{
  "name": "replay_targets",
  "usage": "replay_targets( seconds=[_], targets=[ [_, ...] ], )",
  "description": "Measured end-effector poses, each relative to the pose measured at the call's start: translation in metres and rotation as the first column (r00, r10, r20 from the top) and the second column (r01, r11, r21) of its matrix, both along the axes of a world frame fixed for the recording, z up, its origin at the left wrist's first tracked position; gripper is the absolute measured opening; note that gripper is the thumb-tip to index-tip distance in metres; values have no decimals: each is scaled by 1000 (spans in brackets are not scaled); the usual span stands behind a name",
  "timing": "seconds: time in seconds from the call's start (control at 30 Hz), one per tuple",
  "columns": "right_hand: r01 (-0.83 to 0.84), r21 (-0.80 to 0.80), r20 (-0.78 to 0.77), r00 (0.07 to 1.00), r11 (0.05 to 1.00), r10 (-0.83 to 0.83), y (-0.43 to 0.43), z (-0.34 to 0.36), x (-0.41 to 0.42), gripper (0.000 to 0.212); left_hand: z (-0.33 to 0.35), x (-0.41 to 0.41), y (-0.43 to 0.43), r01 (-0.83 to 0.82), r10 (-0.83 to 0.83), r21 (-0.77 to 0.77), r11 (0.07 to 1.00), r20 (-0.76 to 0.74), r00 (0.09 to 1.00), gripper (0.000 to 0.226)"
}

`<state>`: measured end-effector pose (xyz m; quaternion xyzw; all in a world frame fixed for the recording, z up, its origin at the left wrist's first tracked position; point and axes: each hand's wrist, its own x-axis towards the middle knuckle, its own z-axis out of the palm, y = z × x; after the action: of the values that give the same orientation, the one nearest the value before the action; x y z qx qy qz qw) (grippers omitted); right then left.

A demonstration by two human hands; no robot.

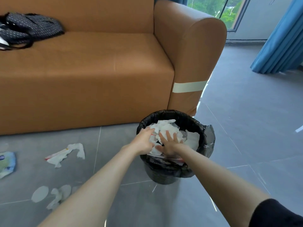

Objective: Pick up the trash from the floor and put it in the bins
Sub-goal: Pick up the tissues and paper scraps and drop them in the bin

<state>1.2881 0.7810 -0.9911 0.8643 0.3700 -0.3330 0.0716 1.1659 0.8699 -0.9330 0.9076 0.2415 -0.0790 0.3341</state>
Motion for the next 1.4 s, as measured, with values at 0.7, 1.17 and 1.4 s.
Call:
replay_targets(
  seconds=[0.7,1.17,1.4],
  targets=[
    [-166,-14,276,947,986,163,1,60,-12,63,76,-37,19,110,-103,68,992,-93,990,55],
    [-297,464,335,931,835,145,61,164,-158,28,115,-214,89,-408,410,-53,911,202,890,47],
    [-390,408,279,914,825,295,104,133,-240,30,60,-320,103,-665,681,-156,730,238,692,43]
  ],
)
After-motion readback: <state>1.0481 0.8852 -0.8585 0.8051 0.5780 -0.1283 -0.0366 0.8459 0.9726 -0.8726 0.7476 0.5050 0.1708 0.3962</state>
